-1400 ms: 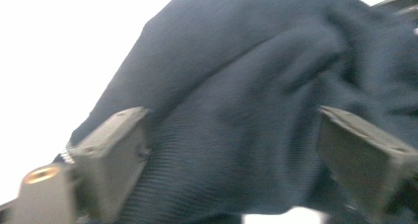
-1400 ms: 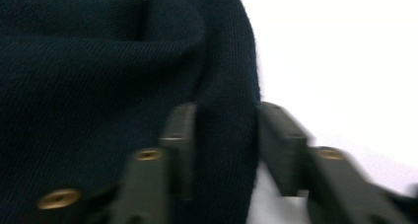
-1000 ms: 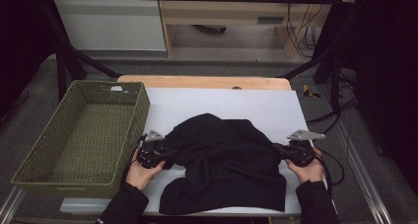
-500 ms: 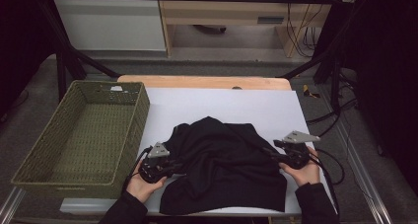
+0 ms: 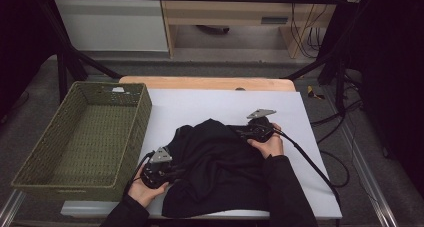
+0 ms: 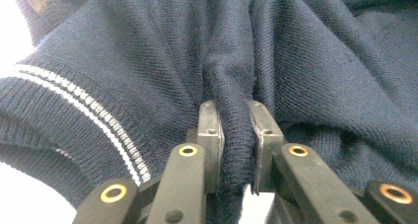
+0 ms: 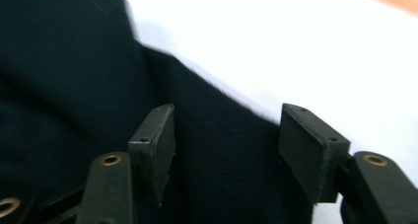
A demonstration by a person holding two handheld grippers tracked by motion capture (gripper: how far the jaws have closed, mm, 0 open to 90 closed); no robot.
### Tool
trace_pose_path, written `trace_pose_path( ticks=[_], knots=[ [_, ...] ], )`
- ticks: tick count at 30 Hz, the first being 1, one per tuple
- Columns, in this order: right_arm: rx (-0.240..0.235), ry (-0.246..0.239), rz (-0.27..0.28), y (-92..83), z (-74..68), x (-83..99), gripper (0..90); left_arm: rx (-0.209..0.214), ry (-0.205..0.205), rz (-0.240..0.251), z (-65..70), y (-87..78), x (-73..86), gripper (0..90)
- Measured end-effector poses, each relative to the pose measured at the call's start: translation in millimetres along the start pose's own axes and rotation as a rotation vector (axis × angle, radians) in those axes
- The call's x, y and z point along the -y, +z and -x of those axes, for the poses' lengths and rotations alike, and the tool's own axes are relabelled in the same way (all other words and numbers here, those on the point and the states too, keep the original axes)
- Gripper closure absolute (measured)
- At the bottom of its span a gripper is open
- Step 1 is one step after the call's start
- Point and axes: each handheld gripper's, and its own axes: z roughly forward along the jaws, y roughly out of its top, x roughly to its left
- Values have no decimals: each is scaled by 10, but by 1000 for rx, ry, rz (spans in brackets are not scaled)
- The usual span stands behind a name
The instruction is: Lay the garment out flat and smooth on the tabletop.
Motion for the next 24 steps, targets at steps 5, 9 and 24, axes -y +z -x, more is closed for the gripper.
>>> trace_pose_path(
  ticks=[5, 9, 24],
  knots=[
    [-27, 21, -48, -27, 39, 28, 865, 3, -5, 15, -11, -28, -12, 785],
    [29, 57, 65, -406, 186, -7, 873, 11, 0, 48, -5, -93, -43, 785],
    [23, 101, -30, -1233, 406, 729, 865, 34, 20, 31, 126, -232, -42, 741]
  ],
)
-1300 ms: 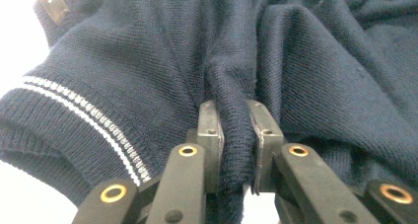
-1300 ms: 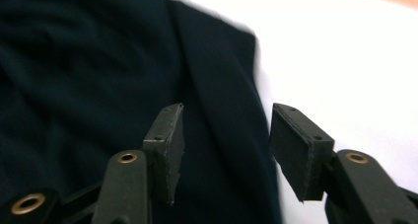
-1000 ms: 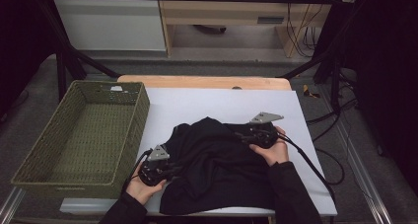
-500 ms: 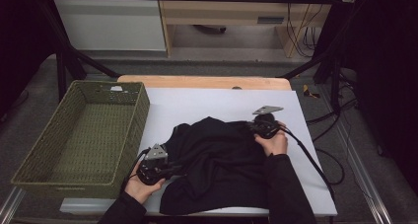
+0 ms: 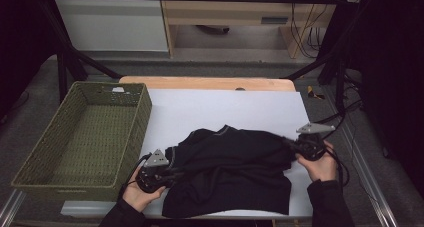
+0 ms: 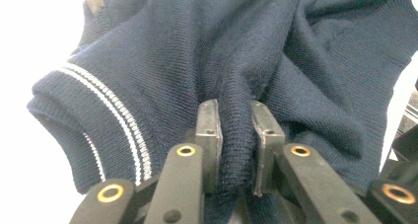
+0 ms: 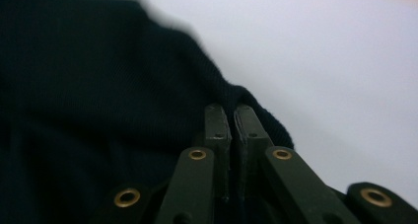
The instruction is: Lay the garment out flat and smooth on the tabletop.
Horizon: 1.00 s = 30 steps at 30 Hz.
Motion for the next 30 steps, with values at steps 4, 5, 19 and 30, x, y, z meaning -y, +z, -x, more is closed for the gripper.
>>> trace_pose_path(
  ticks=[4, 5, 19, 30],
  knots=[
    [-77, 30, -94, 123, -15, 203, 820, -49, -54, 73, -69, -41, -133, 476],
    [-73, 28, -79, 110, -23, 174, 767, -64, -64, 94, -98, -58, -178, 426],
    [-84, -80, 121, 671, -237, -571, 367, -210, -183, 8, -591, 320, -246, 335],
    [-125, -99, -58, 1254, -339, -579, 686, -167, -218, -31, -602, 387, -137, 755]
  ],
)
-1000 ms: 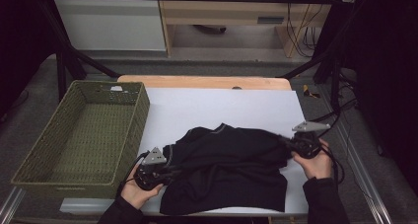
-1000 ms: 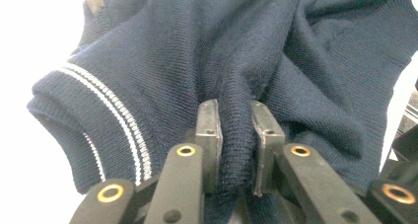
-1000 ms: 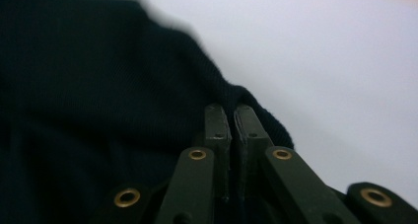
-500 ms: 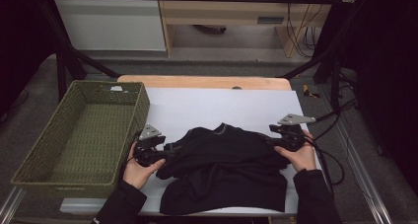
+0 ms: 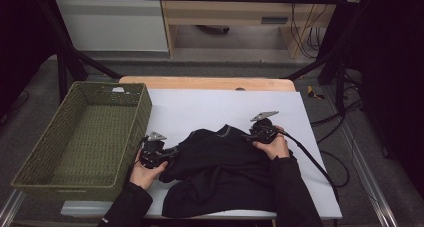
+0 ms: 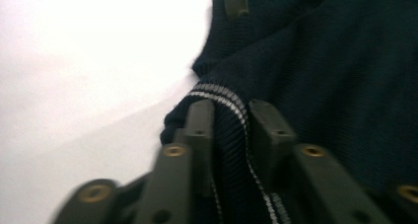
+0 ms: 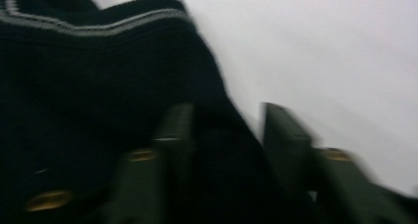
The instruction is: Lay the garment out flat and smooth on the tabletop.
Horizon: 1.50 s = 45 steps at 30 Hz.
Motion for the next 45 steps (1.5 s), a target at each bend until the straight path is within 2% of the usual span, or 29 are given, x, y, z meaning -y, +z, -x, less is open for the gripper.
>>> trace_pose_path(
  ticks=[2, 3, 4, 5, 8, 11, 12, 14, 16, 19, 20, 21, 22, 24, 26, 28, 29, 31, 33, 35, 37, 39, 40, 43, 44, 45],
  knots=[
    [-26, 4, -23, -14, -19, 0, 863, 6, 6, 18, 16, -16, -4, 775],
    [-35, 15, -29, -42, -18, -5, 878, 8, 9, 31, 22, -31, -9, 781],
    [-22, 20, -19, -87, -11, -6, 883, 11, 13, 51, 30, -58, -18, 785],
    [-1, 33, 12, -149, -6, -11, 885, 18, 21, 80, 37, -93, -33, 786],
    [33, 77, 151, -440, 59, -30, 888, 35, 50, 182, 73, -239, -96, 786],
    [99, 73, 254, -790, 116, -30, 889, 76, 90, 258, 118, -366, -154, 783],
    [116, 70, 273, -899, 128, -16, 889, 92, 94, 267, 138, -381, -157, 781],
    [131, 64, 279, -1075, 135, 47, 888, 109, 107, 215, 188, -353, -145, 771],
    [97, 60, 209, -1130, 111, 152, 881, 99, 129, 141, 235, -275, -93, 754],
    [20, 52, 14, -1007, 16, 370, 838, 51, 144, 81, 262, -173, 21, 703],
    [1, 46, -27, -950, -23, 437, 787, 38, 142, 60, 250, -145, 36, 665],
    [-12, 38, -43, -911, -51, 485, 734, 38, 142, 60, 250, -145, 36, 608],
    [-16, 37, -29, -892, -64, 503, 718, 28, 106, 67, 204, -119, 41, 550],
    [-33, 54, 29, -915, -51, 463, 637, 17, 78, 94, 174, -105, 21, 430],
    [-8, 53, 98, -944, -17, 376, 570, 7, 59, 113, 155, -97, -9, 355],
    [35, 51, 142, -936, 18, 280, 469, 8, 34, 128, 141, -85, -51, 317],
    [47, 49, 163, -914, 36, 237, 448, 6, 27, 136, 136, -77, -75, 298],
    [53, 56, 182, -834, 77, 169, 403, 14, 23, 139, 139, -42, -126, 258],
    [42, 57, 182, -709, 109, 120, 371, 20, 31, 118, 156, 21, -171, 249],
    [29, 55, 155, -553, 136, 87, 334, 25, 27, 90, 165, 105, -207, 251],
    [11, 62, 126, -393, 161, 82, 323, 53, 9, 60, 143, 198, -226, 280],
    [-15, 81, 84, -268, 173, 91, 349, 65, -5, 37, 129, 291, -220, 343],
    [-24, 81, 68, -225, 171, 99, 398, 66, -6, 26, 127, 326, -213, 403],
    [-80, 72, 21, -189, 131, 115, 661, 72, -3, 6, 128, 368, -211, 623],
    [-91, 75, 5, -200, 119, 114, 782, 76, 5, 0, 132, 367, -216, 692],
    [-110, 87, -4, -221, 118, 112, 817, 79, 10, -9, 137, 363, -227, 752]
  ],
)
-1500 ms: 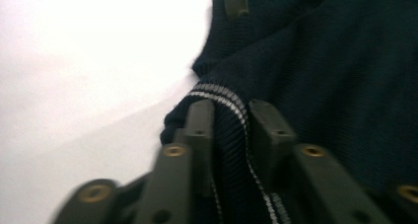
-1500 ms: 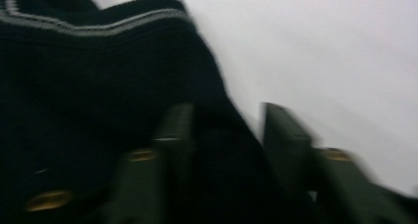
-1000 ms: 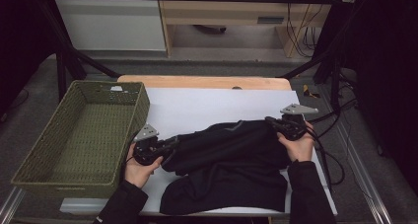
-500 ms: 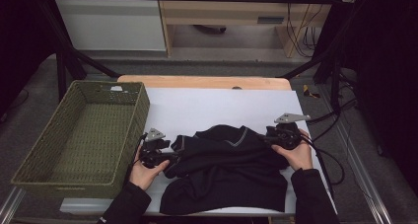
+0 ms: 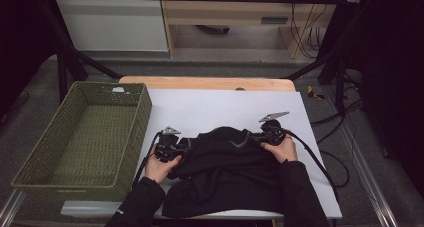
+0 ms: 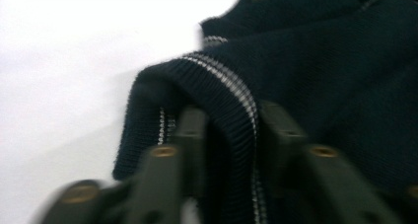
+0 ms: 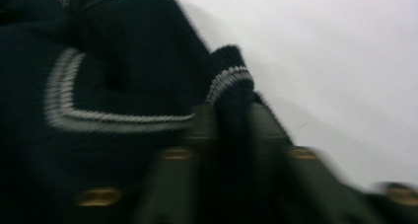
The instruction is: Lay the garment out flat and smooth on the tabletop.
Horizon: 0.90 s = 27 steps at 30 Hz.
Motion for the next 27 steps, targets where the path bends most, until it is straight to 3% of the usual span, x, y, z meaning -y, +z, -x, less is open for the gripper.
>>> trace_pose_path(
  ticks=[3, 5, 7, 10, 12, 13, 14, 15, 16, 17, 24, 27],
  knots=[
    [-4, 5, 18, -106, -4, -32, 845, -5, 42, 2, 20, -91, -97, 797],
    [19, 15, 94, -208, 22, -86, 848, -30, 60, 44, 23, -230, -246, 802],
    [54, 36, 190, -346, 68, -204, 850, -61, 73, 119, 22, -395, -454, 803],
    [109, 34, 350, -512, 94, -441, 848, -154, 139, 260, 36, -626, -827, 802],
    [163, 13, 454, -588, 80, -605, 833, -232, 145, 350, -1, -703, -1047, 768],
    [185, 17, 490, -594, 84, -671, 794, -279, 142, 361, -31, -683, -1135, 687],
    [201, 19, 501, -564, 96, -723, 685, -314, 129, 330, -65, -637, -1197, 567],
    [239, 27, 461, -516, 98, -759, 580, -316, 100, 284, -99, -601, -1224, 461],
    [283, 25, 413, -473, 82, -766, 547, -291, 70, 255, -129, -576, -1217, 415],
    [280, 22, 387, -447, 67, -748, 517, -267, 47, 241, -141, -562, -1182, 370],
    [186, 23, 357, -480, -101, -372, 308, -95, 15, 231, -98, -560, -762, 143],
    [149, 44, 368, -575, -147, -199, 241, -54, 16, 211, -33, -583, -596, 101]
  ],
)
